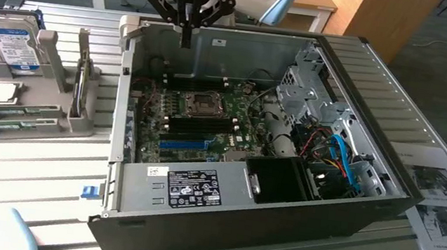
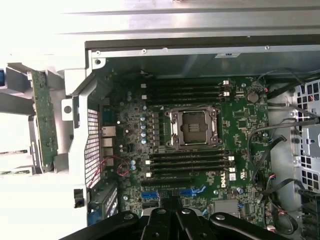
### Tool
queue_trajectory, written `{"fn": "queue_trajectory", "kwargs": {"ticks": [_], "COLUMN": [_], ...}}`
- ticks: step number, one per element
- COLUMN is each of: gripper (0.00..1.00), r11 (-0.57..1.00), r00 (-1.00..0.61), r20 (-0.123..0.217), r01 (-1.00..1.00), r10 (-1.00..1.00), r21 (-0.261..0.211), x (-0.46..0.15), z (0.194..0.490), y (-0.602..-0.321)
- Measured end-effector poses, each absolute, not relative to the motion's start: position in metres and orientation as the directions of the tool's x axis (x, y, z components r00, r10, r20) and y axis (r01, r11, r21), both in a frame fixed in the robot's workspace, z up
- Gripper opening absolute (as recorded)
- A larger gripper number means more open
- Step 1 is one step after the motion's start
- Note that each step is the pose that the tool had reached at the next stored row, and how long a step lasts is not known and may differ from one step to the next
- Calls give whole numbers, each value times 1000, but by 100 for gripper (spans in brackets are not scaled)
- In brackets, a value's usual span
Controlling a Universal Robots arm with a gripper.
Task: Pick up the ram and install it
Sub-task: 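Reach for the ram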
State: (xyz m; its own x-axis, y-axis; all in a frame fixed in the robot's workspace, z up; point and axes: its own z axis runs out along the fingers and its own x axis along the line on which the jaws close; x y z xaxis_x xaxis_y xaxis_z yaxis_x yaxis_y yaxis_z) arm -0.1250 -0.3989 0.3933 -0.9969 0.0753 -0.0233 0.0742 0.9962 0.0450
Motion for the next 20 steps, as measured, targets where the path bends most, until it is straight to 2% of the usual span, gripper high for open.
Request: {"fn": "queue_trajectory", "kwargs": {"ticks": [20], "gripper": [9], "r11": [996], "r00": [-997], "r20": [-23], "r01": [74], "r10": [75], "r21": [45], "x": [-167], "z": [392], "y": [-399]}}
